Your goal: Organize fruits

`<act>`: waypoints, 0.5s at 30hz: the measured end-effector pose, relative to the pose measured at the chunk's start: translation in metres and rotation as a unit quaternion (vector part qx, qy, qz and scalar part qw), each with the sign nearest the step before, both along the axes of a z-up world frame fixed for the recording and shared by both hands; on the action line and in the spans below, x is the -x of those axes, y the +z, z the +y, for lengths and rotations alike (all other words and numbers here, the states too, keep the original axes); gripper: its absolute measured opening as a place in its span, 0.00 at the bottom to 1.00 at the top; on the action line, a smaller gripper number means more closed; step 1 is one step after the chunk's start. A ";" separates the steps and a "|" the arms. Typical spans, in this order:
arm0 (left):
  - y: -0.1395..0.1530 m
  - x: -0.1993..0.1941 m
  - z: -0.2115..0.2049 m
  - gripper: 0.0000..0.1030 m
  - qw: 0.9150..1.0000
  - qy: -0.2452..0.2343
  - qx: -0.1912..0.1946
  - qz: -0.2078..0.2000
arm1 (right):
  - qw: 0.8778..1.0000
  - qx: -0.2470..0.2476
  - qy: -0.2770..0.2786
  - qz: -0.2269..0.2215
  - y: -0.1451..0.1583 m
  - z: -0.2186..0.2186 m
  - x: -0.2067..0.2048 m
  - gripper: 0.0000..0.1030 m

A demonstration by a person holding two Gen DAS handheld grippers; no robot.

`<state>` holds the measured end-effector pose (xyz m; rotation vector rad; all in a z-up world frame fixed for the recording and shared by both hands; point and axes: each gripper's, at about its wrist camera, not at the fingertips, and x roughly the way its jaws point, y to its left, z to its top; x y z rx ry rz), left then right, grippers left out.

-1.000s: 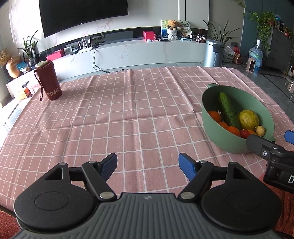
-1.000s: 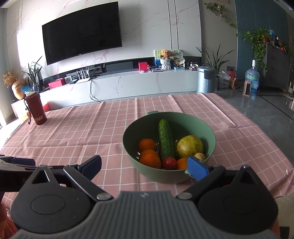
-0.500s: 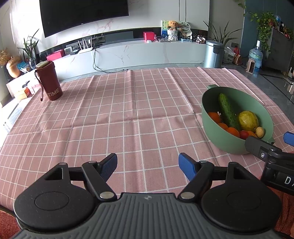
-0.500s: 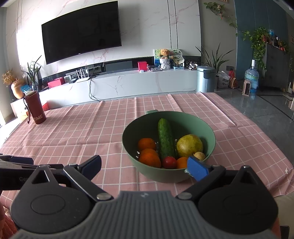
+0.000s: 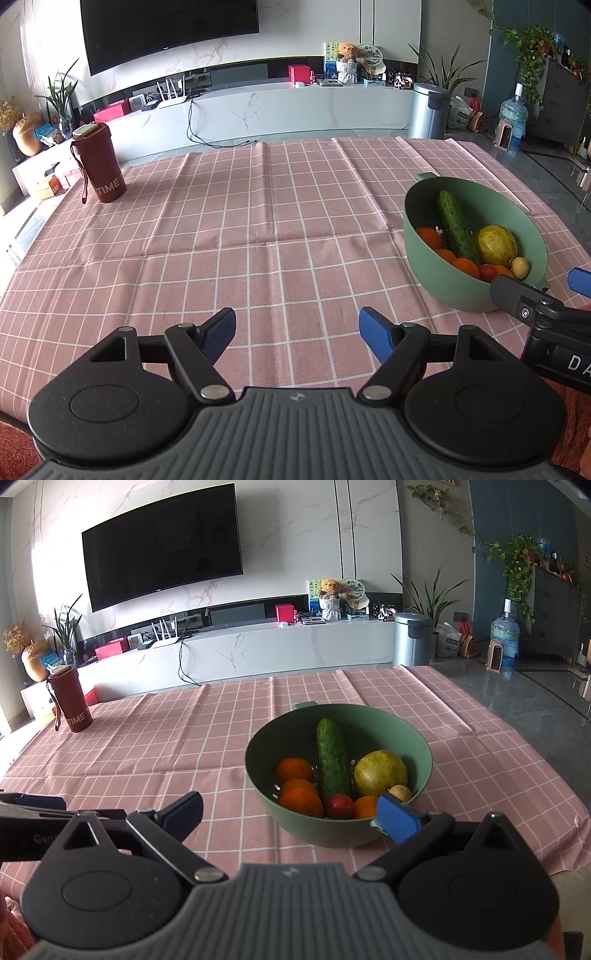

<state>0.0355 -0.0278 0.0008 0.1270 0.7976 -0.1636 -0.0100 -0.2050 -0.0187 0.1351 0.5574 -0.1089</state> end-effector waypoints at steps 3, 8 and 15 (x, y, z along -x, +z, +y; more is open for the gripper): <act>0.001 0.000 0.000 0.87 1.000 0.000 0.001 -0.001 | 1.000 0.000 0.000 0.000 0.000 0.000 0.000 0.94; 0.001 0.000 0.001 0.87 1.000 0.001 0.002 0.000 | 1.000 0.001 0.000 0.000 0.000 0.000 0.000 0.95; 0.002 0.000 0.001 0.87 1.000 0.000 0.003 0.001 | 1.000 0.002 0.000 -0.001 0.001 0.000 0.001 0.95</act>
